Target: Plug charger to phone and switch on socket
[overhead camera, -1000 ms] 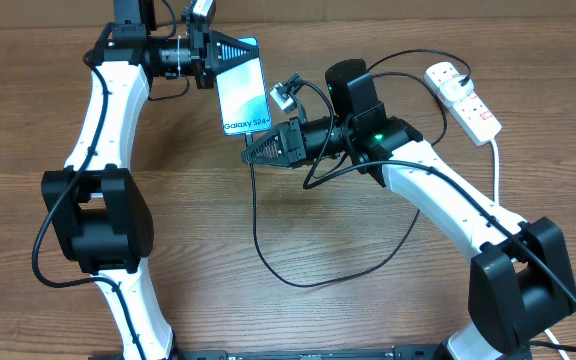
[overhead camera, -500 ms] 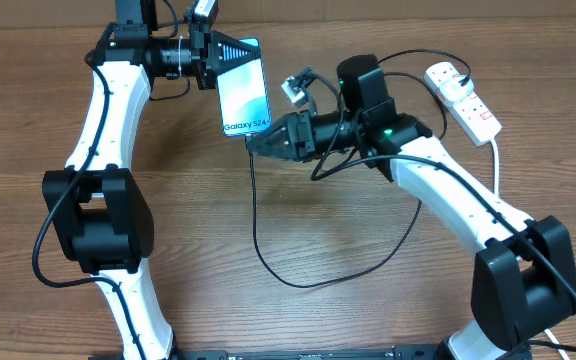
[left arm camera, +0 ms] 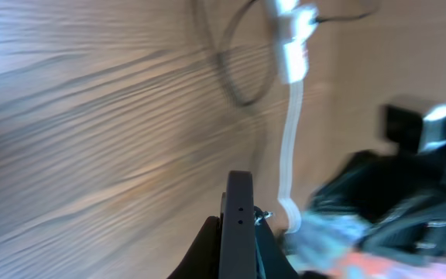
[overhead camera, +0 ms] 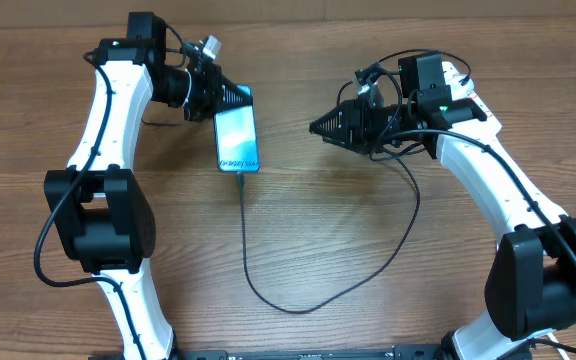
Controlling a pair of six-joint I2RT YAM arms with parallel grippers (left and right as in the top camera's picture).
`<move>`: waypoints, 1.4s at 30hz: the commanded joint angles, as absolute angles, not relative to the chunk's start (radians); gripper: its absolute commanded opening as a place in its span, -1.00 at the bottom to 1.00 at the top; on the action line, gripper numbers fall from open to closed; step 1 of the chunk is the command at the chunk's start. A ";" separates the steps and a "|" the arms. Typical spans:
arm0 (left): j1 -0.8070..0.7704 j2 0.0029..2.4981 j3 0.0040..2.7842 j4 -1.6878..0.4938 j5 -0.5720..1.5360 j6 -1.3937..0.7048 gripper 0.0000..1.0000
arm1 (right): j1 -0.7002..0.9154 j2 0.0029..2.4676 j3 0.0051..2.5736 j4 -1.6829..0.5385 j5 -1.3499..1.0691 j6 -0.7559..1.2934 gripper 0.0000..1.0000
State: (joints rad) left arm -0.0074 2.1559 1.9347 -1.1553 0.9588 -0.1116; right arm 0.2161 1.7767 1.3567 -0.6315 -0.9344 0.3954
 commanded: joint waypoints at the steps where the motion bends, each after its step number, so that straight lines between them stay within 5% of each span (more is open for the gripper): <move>1: -0.019 2.122 1.946 -1.232 0.716 0.100 -0.91 | 0.232 1.761 1.447 -0.746 -0.724 0.277 -0.07; 9: -0.017 2.123 1.879 -1.224 0.492 0.206 -0.92 | 0.240 1.762 1.456 -0.874 -0.583 0.256 -0.04; 31: 0.008 2.246 1.722 -1.005 0.407 0.194 -0.92 | 0.308 1.762 1.454 -0.889 -0.486 0.257 0.10; 42: 0.008 2.250 1.722 -1.001 0.328 0.149 -0.35 | 0.308 1.762 1.454 -0.904 -0.471 0.257 0.10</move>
State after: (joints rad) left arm 0.0017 2.2391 1.7252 -1.0012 0.3496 0.1562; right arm 0.3084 1.7760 1.4311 -0.9039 -0.4820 0.2611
